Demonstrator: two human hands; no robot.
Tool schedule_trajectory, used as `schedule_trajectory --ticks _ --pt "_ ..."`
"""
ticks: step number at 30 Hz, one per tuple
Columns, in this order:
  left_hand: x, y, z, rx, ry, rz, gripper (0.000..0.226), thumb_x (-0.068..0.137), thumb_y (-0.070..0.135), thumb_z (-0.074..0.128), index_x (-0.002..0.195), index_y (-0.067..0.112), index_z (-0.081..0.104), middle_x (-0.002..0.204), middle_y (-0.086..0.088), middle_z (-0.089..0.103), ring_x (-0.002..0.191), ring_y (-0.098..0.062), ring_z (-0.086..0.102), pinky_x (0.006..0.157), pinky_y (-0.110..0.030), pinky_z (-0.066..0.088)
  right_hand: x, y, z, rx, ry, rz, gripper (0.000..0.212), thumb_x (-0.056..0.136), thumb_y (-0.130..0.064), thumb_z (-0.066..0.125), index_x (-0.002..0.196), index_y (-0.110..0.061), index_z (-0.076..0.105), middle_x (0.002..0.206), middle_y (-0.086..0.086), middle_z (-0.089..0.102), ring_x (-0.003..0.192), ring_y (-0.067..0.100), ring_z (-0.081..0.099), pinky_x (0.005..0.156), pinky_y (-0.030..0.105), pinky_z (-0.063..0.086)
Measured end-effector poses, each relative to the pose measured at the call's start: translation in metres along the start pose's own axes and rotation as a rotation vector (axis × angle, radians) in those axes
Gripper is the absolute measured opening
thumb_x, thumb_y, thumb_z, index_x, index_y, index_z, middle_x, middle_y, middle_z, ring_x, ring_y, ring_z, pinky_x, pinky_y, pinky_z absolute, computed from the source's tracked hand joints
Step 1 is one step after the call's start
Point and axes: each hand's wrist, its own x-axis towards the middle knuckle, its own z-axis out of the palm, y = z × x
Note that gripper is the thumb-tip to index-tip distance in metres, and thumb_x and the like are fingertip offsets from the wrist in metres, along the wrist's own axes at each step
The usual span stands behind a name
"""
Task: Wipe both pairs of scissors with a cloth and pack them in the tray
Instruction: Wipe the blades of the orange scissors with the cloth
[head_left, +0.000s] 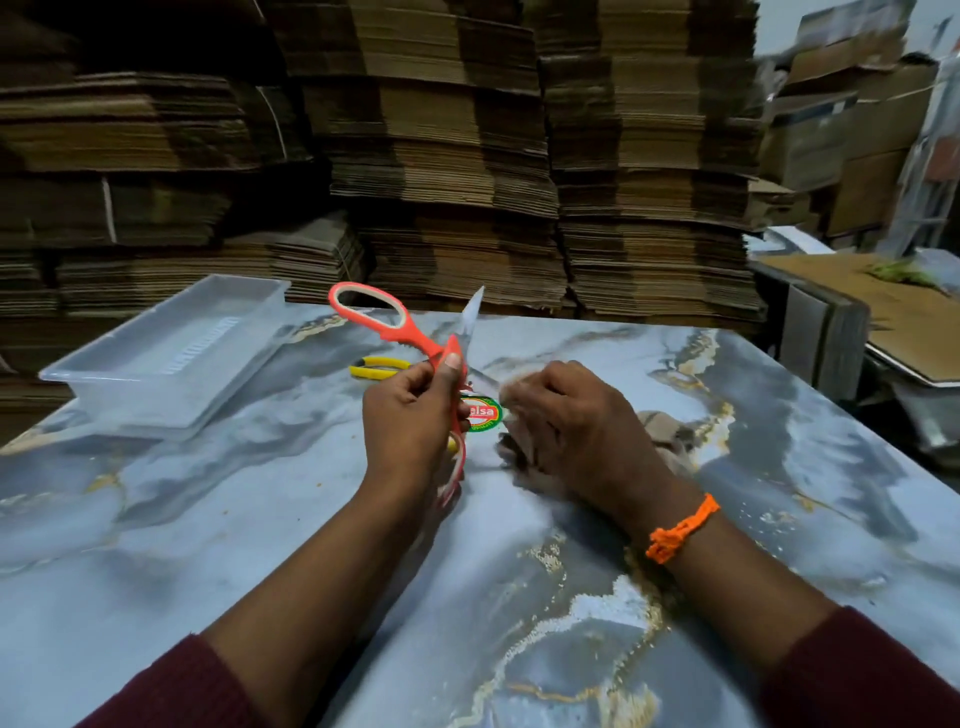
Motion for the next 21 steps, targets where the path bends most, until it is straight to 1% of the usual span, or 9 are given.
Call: schedule_trajectory --ticks 2,4,6,8,11,14,17,19,21 --pt "0.005 0.003 -0.009 -0.014 0.029 0.001 0.032 0.099 0.029 0.066 0.08 0.004 0.072 0.057 -0.006 0.061 0.053 -0.017 0.057 0.053 -0.026 0.052 -0.011 0.023 -0.008 -0.039 -0.035 0.077 0.031 0.094 -0.035 0.053 0.091 -0.016 0.077 0.081 0.006 0.062 0.078 0.032 0.06 0.055 0.04 0.053" --pt "0.009 0.004 -0.015 -0.002 0.029 0.004 0.032 0.1 0.029 0.065 0.076 0.009 0.072 0.052 -0.002 0.062 0.052 -0.016 0.059 0.061 -0.036 0.057 -0.016 0.042 -0.021 -0.023 0.052 0.197 0.018 0.095 -0.023 0.062 0.093 -0.015 0.078 0.08 0.006 0.061 0.076 0.032 0.062 0.061 0.038 0.053" --pt "0.008 0.003 -0.012 -0.003 0.004 -0.001 0.032 0.099 0.03 0.066 0.075 0.011 0.073 0.059 -0.009 0.064 0.062 -0.024 0.061 0.066 -0.045 0.058 -0.012 0.037 -0.029 0.038 0.205 0.264 0.01 0.092 -0.01 0.073 0.1 -0.011 0.079 0.084 0.007 0.065 0.079 0.024 0.062 0.073 0.025 0.05" --pt "0.004 -0.001 -0.004 0.046 -0.001 0.03 0.031 0.1 0.03 0.065 0.08 0.007 0.074 0.064 -0.014 0.064 0.06 -0.021 0.062 0.056 -0.031 0.055 0.0 0.011 -0.024 0.093 0.23 0.21 0.013 0.091 -0.011 0.075 0.104 -0.011 0.078 0.087 0.006 0.067 0.083 0.019 0.06 0.076 0.018 0.046" --pt "-0.002 -0.004 0.004 0.11 -0.014 0.079 0.035 0.099 0.031 0.065 0.084 0.001 0.075 0.062 -0.013 0.066 0.052 -0.012 0.061 0.05 -0.023 0.05 0.011 -0.017 -0.005 0.093 0.089 0.101 0.019 0.088 -0.019 0.079 0.107 -0.018 0.077 0.088 0.004 0.063 0.084 0.024 0.057 0.064 0.037 0.051" --pt "0.001 -0.007 0.001 0.095 -0.005 0.028 0.035 0.099 0.028 0.065 0.087 -0.004 0.074 0.061 -0.013 0.062 0.048 -0.012 0.056 0.051 -0.024 0.049 0.01 -0.015 0.001 0.055 0.093 0.073 0.027 0.081 -0.021 0.086 0.106 -0.021 0.077 0.09 0.003 0.064 0.082 0.027 0.06 0.056 0.038 0.052" --pt "-0.001 -0.006 0.003 0.009 -0.001 -0.055 0.035 0.098 0.024 0.067 0.087 -0.009 0.071 0.06 -0.013 0.056 0.05 -0.019 0.049 0.052 -0.026 0.044 0.007 -0.019 0.0 -0.005 0.047 0.008 0.018 0.088 -0.029 0.075 0.105 -0.024 0.076 0.09 0.002 0.065 0.081 0.028 0.063 0.052 0.037 0.053" --pt "0.0 -0.006 0.002 0.015 0.006 -0.064 0.034 0.098 0.025 0.068 0.084 -0.005 0.072 0.059 -0.013 0.056 0.05 -0.019 0.048 0.051 -0.026 0.043 0.002 -0.006 -0.001 -0.055 -0.084 0.075 0.025 0.087 -0.043 0.061 0.097 -0.026 0.076 0.088 0.001 0.065 0.081 0.026 0.064 0.055 0.035 0.052" --pt "0.007 -0.002 -0.007 0.026 -0.011 -0.049 0.035 0.099 0.03 0.067 0.078 0.002 0.07 0.056 -0.01 0.057 0.053 -0.023 0.054 0.056 -0.033 0.046 -0.005 0.019 -0.011 -0.067 -0.303 0.297 0.026 0.089 -0.043 0.061 0.091 -0.026 0.08 0.087 -0.001 0.07 0.085 0.025 0.069 0.066 0.034 0.055"
